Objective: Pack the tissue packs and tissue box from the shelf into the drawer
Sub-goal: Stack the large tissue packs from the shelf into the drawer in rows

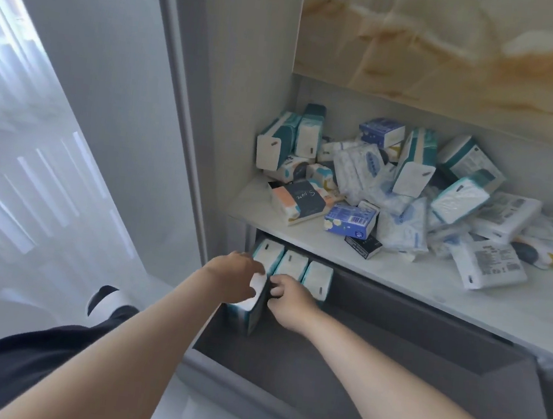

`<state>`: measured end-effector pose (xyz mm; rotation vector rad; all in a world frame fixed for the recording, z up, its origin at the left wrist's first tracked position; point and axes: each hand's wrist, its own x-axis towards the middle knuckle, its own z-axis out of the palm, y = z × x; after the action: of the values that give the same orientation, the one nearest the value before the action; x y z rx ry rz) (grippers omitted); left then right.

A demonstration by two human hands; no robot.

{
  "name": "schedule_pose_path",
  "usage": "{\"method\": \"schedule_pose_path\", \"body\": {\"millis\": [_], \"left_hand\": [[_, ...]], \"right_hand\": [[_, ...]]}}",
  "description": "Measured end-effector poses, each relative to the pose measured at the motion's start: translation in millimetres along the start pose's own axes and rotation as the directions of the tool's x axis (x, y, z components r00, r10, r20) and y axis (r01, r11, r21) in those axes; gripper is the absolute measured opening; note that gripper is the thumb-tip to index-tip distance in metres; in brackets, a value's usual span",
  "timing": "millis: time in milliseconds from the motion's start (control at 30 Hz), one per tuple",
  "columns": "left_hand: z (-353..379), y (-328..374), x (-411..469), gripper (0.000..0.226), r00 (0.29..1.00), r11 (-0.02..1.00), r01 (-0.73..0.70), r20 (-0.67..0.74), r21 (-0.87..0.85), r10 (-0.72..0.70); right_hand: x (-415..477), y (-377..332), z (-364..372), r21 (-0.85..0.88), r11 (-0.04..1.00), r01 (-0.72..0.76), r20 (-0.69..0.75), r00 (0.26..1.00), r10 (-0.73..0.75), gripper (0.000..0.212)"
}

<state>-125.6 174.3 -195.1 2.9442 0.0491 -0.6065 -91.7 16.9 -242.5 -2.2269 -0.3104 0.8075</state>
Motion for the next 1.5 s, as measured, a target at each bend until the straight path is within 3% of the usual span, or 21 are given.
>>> {"method": "schedule_pose_path", "body": {"millis": [133,333,400,500,700,767,867,1033,1100,1200,1300,1433,1500], "left_hand": [[-49.6,-1.2,17.1,0.054,0.975,0.988,-0.013,-0.222,-0.156,-0.023],[-98.9,-10.1,57.7,0.058,0.866,0.89,-0.089,-0.477,-0.447,-0.152],[-108.7,-10.5,74.4,0.064,0.837,0.791,-0.086,-0.475,-0.605,-0.272],[-110.5,-15.8,109.5,0.092,0.791,0.6,-0.102,-0.43,-0.794,-0.435],[-121.2,-13.1,135.2,0.056,0.717,0.356,-0.236,-0.41,-0.904,-0.564],[-122.9,-18.1,141.5,0.058,0.717,0.337,-0.277,-0.427,-0.9,-0.551],[-124.9,-23.8,147.1,0.059,0.726,0.408,-0.224,-0.431,-0.885,-0.535],[-130.1,-0.5,139.6,0.061,0.774,0.508,-0.184,-0.443,-0.841,-0.452],[-129.3,4.4,137.0,0.055,0.754,0.468,-0.202,-0.441,-0.86,-0.486],[-129.3,-9.7,137.2,0.054,0.71,0.351,-0.188,-0.374,-0.917,-0.597],[-116.7,-23.8,140.9,0.033,0.773,0.316,-0.163,-0.32,-0.935,-0.548],[-109.4,-26.1,147.4,0.042,0.837,0.293,-0.166,-0.292,-0.941,-0.463],[-112.5,-28.7,154.7,0.042,0.82,0.298,-0.177,-0.308,-0.938,-0.483]], "right_hand": [[9.5,-25.6,-48.8,-0.152,0.976,0.156,-0.138,0.974,-0.177,0.041],[55.5,-83.5,-106.2,-0.336,0.9,0.276,-0.285,0.881,-0.377,0.048],[74.2,-103.1,-116.5,-0.331,0.893,0.306,-0.306,0.86,-0.408,0.057],[101.9,-129.6,-128.8,-0.274,0.917,0.291,-0.309,0.876,-0.37,0.075],[150.7,-158.4,-139.5,-0.235,0.915,0.328,-0.14,0.92,-0.366,0.094],[163.3,-160.6,-138.1,-0.261,0.888,0.378,-0.101,0.904,-0.415,0.098],[167.5,-155.4,-136.2,-0.286,0.861,0.421,-0.17,0.862,-0.478,0.092],[148.4,-147.2,-134.6,-0.348,0.76,0.548,-0.275,0.716,-0.642,0.074],[140.9,-146.2,-134.8,-0.339,0.779,0.528,-0.274,0.736,-0.619,0.073],[134.1,-146.6,-142.0,-0.336,0.847,0.412,-0.231,0.836,-0.498,0.094],[134.1,-147.6,-148.7,-0.336,0.873,0.354,-0.19,0.882,-0.431,0.103],[143.7,-146.5,-145.5,-0.291,0.906,0.309,-0.115,0.928,-0.353,0.106],[149.9,-147.1,-138.8,-0.23,0.921,0.315,-0.121,0.93,-0.348,0.104]]}}
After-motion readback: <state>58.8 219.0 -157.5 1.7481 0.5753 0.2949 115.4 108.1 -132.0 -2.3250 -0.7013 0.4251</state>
